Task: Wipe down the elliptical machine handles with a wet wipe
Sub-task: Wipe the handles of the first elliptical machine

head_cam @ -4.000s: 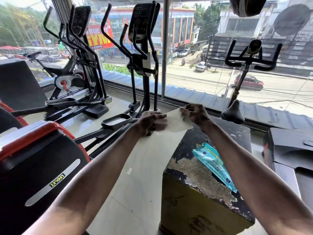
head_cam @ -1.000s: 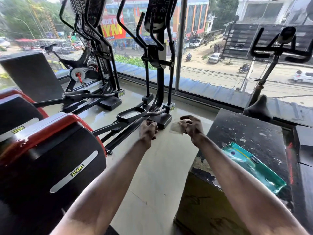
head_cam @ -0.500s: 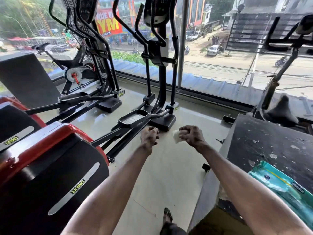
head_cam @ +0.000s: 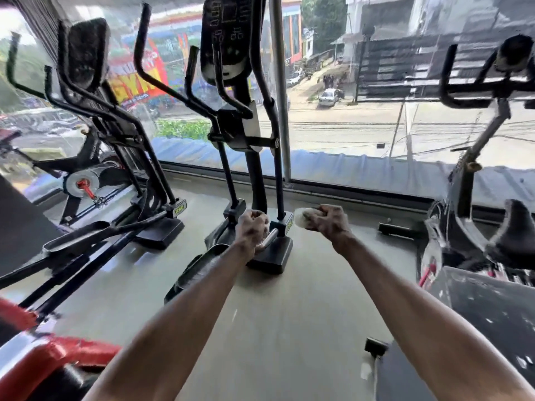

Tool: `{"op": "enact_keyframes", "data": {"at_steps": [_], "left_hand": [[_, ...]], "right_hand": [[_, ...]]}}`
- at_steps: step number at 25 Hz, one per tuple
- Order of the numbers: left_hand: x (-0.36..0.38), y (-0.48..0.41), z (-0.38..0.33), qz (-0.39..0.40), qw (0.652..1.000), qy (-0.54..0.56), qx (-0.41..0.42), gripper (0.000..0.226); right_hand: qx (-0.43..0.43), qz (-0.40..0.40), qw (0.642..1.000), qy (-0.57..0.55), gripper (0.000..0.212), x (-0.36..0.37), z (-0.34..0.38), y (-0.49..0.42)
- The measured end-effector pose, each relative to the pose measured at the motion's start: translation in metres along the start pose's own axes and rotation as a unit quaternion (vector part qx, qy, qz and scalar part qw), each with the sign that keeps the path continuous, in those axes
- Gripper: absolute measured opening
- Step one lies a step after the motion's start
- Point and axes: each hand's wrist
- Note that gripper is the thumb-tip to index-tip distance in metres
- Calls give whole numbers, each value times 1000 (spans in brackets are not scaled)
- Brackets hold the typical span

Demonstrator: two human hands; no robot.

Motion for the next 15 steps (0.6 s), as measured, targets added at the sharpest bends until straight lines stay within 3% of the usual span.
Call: {"op": "enact_keyframes", "data": {"at_steps": [2, 6, 13, 15], "left_hand": [[8, -49, -16, 5, 1000, 4, 16, 12], [24, -166, -60, 11, 997, -8, 77, 7], [30, -367, -191, -68, 963, -65, 253, 14], [31, -415, -234, -78, 951, -62, 291, 16]], "right_hand": [[-5, 9, 999, -30, 35, 5, 32, -44], [-68, -18, 997, -37, 15, 20, 107, -140], [-197, -95, 975, -46, 28, 56, 268, -304], [-230, -112, 966, -20, 22, 61, 315, -347]]}}
Point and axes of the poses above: each hand's wrist, its own y-axis away from the middle knuckle, its own x-axis out of the palm, z = x × y, and after that the axes turned 10 degrees about x, right-handed
